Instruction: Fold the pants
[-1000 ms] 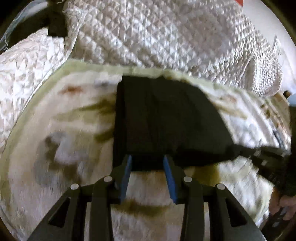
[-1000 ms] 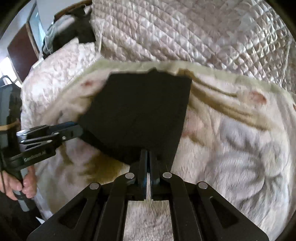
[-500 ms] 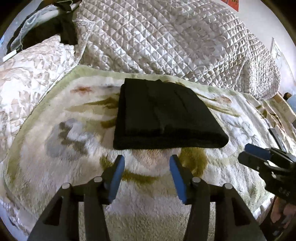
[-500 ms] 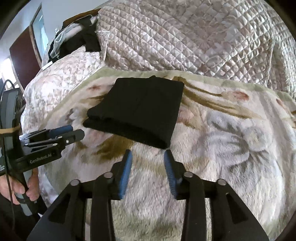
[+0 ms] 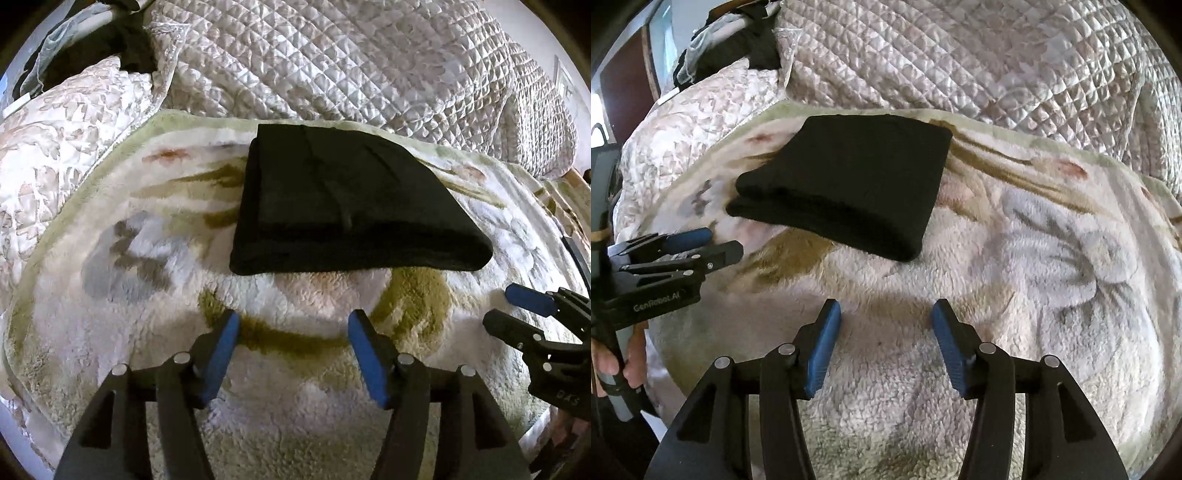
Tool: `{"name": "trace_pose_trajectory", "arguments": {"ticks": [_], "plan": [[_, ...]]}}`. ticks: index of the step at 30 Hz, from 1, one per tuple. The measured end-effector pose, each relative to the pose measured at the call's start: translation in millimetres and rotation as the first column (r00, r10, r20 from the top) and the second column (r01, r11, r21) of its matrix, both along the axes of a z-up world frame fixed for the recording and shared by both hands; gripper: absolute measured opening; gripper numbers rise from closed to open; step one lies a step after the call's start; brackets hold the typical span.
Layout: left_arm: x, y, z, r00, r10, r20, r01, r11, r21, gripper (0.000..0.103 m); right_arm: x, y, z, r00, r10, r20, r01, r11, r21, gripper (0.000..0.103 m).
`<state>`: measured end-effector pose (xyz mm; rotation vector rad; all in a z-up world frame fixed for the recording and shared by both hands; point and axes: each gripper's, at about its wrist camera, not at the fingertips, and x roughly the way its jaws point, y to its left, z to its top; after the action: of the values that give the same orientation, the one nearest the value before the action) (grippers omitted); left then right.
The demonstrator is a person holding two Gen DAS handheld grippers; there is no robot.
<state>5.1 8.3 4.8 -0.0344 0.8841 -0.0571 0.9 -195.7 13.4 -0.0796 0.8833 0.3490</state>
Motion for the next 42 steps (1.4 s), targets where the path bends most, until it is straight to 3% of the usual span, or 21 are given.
{"name": "trace_pose_trajectory", "arguments": {"ticks": [7, 42], "plan": [[2.4, -1.3, -2.1, 1.0, -0.009, -0.005, 0.009, 1.0, -0.001, 0.071, 0.7, 2.5, -2.9, 1.0, 0.002, 0.008, -0.002, 1.0, -0.011, 0.059], [2.8, -1.1, -5.0, 1.0, -0.011, -0.015, 0.012, 1.0, 0.014, 0.074, 1.3, 2.8, -3.4, 1.0, 0.003, 0.013, -0.003, 1.0, -0.014, 0.061]]}}
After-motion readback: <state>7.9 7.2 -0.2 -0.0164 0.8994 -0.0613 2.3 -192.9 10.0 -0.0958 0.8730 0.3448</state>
